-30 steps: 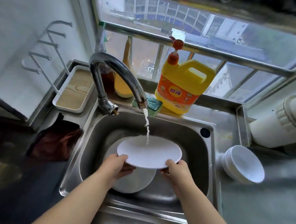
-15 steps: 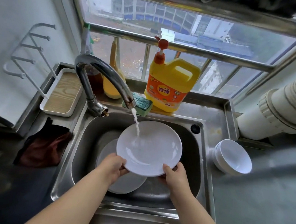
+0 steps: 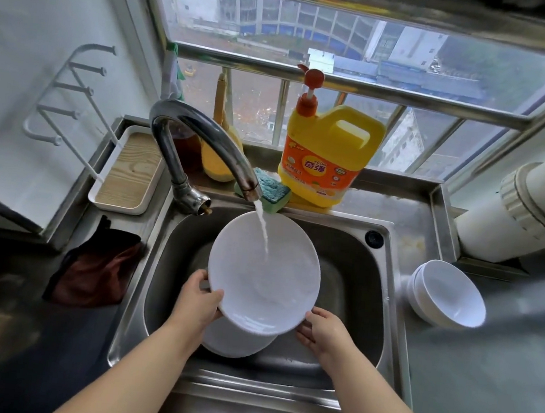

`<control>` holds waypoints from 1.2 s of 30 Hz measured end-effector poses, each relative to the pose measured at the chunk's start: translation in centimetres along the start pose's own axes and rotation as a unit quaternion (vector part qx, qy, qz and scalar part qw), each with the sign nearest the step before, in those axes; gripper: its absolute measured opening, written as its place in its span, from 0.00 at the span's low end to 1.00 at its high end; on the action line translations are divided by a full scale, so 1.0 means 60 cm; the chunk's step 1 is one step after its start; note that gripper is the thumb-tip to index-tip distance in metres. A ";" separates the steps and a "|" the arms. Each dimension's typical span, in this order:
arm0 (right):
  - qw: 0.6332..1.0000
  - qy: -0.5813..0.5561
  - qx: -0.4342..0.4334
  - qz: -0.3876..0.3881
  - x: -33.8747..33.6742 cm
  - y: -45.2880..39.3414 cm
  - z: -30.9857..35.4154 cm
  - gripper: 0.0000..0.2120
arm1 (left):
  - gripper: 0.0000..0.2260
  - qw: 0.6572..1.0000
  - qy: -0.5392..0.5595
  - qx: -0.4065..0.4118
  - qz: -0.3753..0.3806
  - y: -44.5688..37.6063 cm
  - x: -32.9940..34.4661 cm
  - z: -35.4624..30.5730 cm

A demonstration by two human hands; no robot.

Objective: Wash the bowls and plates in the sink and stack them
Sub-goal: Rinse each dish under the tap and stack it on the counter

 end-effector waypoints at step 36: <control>0.994 -0.099 -0.020 0.039 -0.011 0.050 0.003 0.04 | 0.17 0.992 0.012 -0.062 0.112 -0.003 0.044 0.022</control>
Point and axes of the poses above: each hand's wrist, its own y-axis away from the middle knuckle, its own x-axis out of the palm, z = x × y, the point moved 7 cm from there along -y, towards the middle knuckle, and after that the axes turned 5 degrees about -x, right-handed, at the moved point
